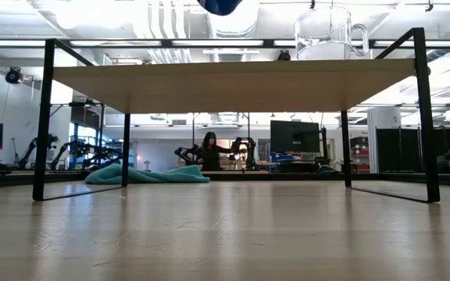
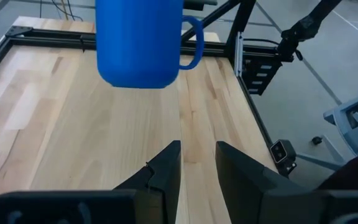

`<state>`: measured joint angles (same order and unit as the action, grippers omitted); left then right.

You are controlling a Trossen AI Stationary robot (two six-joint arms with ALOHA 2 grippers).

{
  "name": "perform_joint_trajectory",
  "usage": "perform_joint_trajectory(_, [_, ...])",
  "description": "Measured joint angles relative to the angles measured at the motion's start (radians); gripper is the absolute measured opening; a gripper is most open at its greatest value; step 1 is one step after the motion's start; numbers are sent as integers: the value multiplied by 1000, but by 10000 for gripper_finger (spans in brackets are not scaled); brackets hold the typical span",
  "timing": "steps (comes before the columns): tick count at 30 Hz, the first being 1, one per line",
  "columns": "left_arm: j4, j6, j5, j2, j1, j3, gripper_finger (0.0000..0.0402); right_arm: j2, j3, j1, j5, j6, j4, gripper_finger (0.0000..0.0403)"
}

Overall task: Stack small to large cups/mugs on shelf
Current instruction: Put the blue cup on the shelf

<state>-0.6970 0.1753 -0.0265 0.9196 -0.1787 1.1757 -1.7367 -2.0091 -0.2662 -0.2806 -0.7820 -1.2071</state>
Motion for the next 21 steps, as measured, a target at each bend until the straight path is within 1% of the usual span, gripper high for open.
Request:
perform_joint_trajectory(2, [2, 0, 0, 2, 0, 0, 86, 0, 1, 12, 24, -30, -1, 9])
perform_joint_trajectory(6, [7, 1, 0, 6, 0, -3, 86, 0, 10, 26, 147, -19, -15, 9])
perform_joint_trajectory(13, [11, 0, 6, 19, 0, -2, 86, 0, 49, 37, 158, -135, -96, 9])
perform_joint_trajectory(21, [45, 0, 10, 49, 0, -2, 86, -1, 112, 91, 157, -158, -36, 9])
